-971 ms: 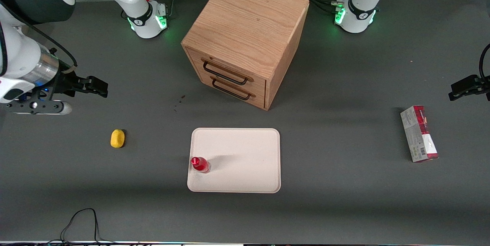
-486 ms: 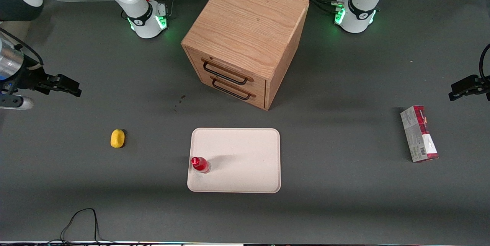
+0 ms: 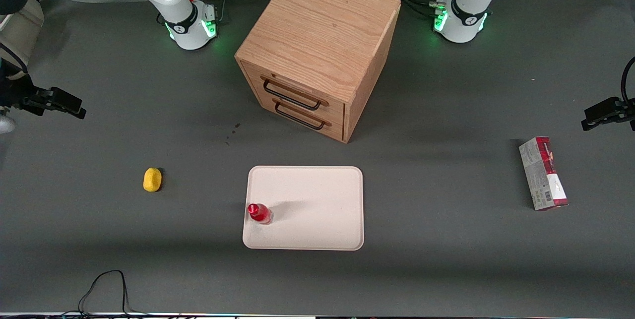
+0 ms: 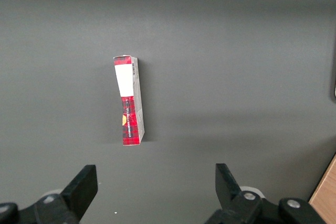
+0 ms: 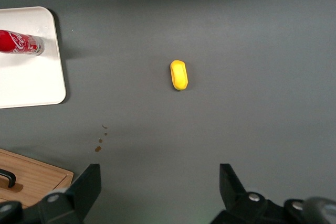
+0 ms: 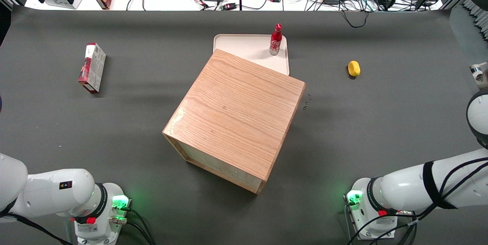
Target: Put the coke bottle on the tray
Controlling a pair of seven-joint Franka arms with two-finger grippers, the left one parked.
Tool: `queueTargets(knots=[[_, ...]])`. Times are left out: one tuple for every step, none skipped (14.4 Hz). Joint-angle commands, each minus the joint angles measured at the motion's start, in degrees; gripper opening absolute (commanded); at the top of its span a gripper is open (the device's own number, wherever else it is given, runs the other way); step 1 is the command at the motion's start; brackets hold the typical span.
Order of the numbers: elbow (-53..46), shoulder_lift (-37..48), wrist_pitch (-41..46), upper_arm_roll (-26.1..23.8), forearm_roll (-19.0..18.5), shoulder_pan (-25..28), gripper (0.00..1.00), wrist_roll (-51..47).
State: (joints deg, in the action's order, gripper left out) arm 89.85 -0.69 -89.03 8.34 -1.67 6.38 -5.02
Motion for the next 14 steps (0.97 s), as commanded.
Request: queueTargets(knots=[[-0.73, 0.33, 1.05, 3.60, 0.00, 2.58, 1.00, 1.50], [-0.82, 0.33, 1.05, 3.61, 0.00, 2.58, 1.00, 1.50], [-0.82, 0.33, 1.05, 3.61, 0.00, 2.58, 1.00, 1.50], [-0.73, 0.33, 1.14, 3.61, 0.00, 2.58, 1.00, 1.50], [-0.73, 0.33, 1.31, 3.61, 0.00, 2.58, 1.00, 1.50], [-0.73, 0.33, 1.31, 3.61, 0.00, 2.58, 1.00, 1.50], [-0.73, 0.33, 1.31, 3.61, 0.00, 2.58, 1.00, 1.50], [-0.82, 0.33, 1.31, 3.61, -0.09, 2.58, 1.00, 1.50], [-0.73, 0.33, 1.31, 3.44, -0.09, 2.41, 1.00, 1.50], [-0.73, 0.33, 1.40, 3.09, -0.09, 2.15, 1.00, 1.50], [-0.73, 0.33, 1.40, 3.00, -0.09, 1.88, 1.00, 1.50], [-0.73, 0.42, 1.40, 2.39, 0.00, 1.01, 1.00, 1.50], [-0.73, 0.42, 1.49, 1.69, 0.00, 0.39, 1.00, 1.50], [-0.73, 0.42, 1.75, 1.68, 0.00, 0.39, 1.00, 1.50]])
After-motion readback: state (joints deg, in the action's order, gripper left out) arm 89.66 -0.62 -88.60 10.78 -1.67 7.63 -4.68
